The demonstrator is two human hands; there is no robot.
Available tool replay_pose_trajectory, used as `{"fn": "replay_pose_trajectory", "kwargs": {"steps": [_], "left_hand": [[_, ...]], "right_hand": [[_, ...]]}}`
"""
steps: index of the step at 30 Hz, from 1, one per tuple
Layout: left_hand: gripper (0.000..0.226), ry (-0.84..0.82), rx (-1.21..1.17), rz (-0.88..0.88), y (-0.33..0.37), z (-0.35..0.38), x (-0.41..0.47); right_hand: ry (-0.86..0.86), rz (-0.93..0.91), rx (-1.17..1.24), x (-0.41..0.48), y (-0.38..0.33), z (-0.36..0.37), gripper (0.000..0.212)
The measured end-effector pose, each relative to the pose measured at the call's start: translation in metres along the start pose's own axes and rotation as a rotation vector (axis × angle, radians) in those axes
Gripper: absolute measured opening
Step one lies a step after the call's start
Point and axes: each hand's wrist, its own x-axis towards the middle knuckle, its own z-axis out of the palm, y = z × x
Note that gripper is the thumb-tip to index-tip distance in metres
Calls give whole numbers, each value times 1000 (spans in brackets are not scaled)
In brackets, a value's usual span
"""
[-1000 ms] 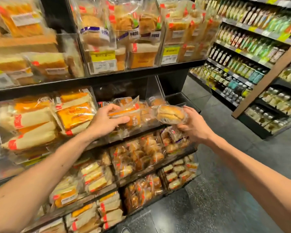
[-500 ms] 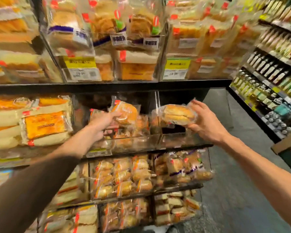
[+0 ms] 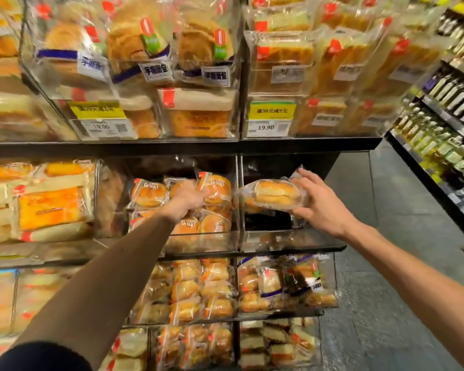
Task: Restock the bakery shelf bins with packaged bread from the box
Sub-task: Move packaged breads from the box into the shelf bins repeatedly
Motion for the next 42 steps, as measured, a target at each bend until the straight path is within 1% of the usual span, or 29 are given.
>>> {"fn": "replay_pose_trajectory", "kwargs": {"steps": [4, 7, 10, 12, 13, 14, 15, 16, 17, 19, 20, 21, 22, 23, 24, 26, 28, 31, 33, 36, 40, 42], "left_hand": [[47, -16, 259, 83, -2, 7, 12], [52, 60, 450, 138, 1, 12, 12], [58, 169, 504, 187, 4, 11, 7], [64, 224, 517, 257, 6, 7, 2], [58, 247, 491, 321, 8, 4, -1], [45, 267, 428, 385, 9, 0, -5], [30, 269, 317, 427, 11, -5, -12], [22, 223, 174, 424, 15, -10, -21], [28, 113, 10, 372, 20, -17, -34], [50, -244, -286, 200, 33, -30, -65], [61, -413, -364, 136, 39, -35, -79], [70, -549, -406, 102, 45, -38, -90], [78, -641, -429, 90, 50, -38, -98], [80, -689, -443, 94, 55, -35, -105], [77, -702, -460, 105, 61, -30, -110], [64, -670, -532, 109, 67, -20, -117], [54, -641, -631, 96, 67, -14, -119], [44, -626, -688, 148, 59, -13, -120], [44, -592, -673, 195, 53, -17, -119], [51, -551, -669, 238, 42, -29, -116], [65, -457, -640, 216, 18, -47, -113], [64, -395, -650, 191, 4, -57, -112]], "right_hand": [[7, 33, -4, 0, -4, 9, 69], [14, 41, 1, 1, -7, 15, 70], [32, 50, -4, -1, -11, 17, 70], [40, 55, -9, -3, -13, 18, 70], [41, 59, -9, -5, -13, 18, 70], [43, 60, -10, -6, -14, 18, 70], [46, 63, -8, -8, -14, 18, 70], [53, 67, 0, -10, -16, 17, 70], [60, 75, 11, -11, -16, 16, 69], [68, 83, 21, -14, -19, 14, 69], [68, 82, 26, -14, -20, 13, 68], [66, 74, 34, -15, -22, 13, 68], [64, 60, 42, -15, -24, 13, 68], [63, 40, 47, -15, -26, 14, 68], [65, 20, 50, -15, -28, 14, 68], [90, -5, 63, -14, -30, 15, 70], [134, -9, 99, -14, -29, 14, 77], [166, -27, 121, -16, -27, 13, 84], [171, -43, 120, -16, -27, 15, 79], [173, -39, 114, -16, -26, 16, 71], [174, -79, 133, -17, -29, 18, 66], [174, -94, 142, -16, -33, 20, 65]]}}
